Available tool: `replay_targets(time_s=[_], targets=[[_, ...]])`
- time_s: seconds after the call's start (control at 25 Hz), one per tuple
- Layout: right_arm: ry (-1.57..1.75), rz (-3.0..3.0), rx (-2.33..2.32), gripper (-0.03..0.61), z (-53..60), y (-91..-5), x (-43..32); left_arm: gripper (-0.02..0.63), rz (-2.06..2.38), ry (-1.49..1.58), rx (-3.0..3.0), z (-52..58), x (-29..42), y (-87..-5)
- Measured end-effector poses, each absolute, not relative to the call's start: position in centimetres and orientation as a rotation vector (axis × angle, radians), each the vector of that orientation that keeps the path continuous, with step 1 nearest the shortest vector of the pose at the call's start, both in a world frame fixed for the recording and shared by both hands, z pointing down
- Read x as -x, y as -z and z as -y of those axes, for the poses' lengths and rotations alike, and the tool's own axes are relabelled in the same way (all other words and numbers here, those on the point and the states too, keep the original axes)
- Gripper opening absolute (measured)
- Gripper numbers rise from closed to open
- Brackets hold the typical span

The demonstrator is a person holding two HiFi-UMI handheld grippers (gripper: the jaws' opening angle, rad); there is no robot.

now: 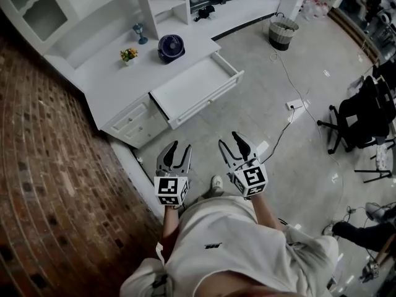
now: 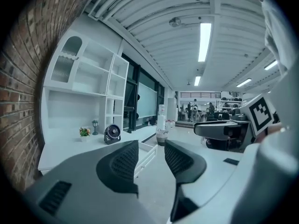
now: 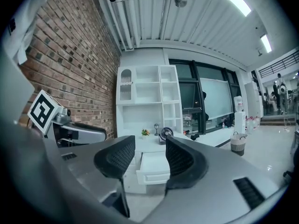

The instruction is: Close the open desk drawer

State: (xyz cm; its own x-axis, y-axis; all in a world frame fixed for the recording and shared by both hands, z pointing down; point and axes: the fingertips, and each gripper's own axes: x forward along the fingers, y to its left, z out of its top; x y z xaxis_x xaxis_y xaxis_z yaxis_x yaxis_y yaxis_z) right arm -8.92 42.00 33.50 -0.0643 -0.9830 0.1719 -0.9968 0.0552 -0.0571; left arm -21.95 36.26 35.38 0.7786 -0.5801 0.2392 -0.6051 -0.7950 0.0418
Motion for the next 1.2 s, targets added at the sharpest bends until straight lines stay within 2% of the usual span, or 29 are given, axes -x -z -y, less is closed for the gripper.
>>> replay_targets(time_s=[0.44, 1.2], targets=[[-0.317, 2.289, -2.057, 0.206, -39.3, -33.9, 3.0, 0.186, 0.993, -0.36, -2.829, -34.2, 16.1, -35.6], [-0.396, 2.184, -2.097, 0.204, -32.3, -36.1, -0.7, 0.186, 0.899, -0.394, -2.817, -26.4, 12.3, -38.1]])
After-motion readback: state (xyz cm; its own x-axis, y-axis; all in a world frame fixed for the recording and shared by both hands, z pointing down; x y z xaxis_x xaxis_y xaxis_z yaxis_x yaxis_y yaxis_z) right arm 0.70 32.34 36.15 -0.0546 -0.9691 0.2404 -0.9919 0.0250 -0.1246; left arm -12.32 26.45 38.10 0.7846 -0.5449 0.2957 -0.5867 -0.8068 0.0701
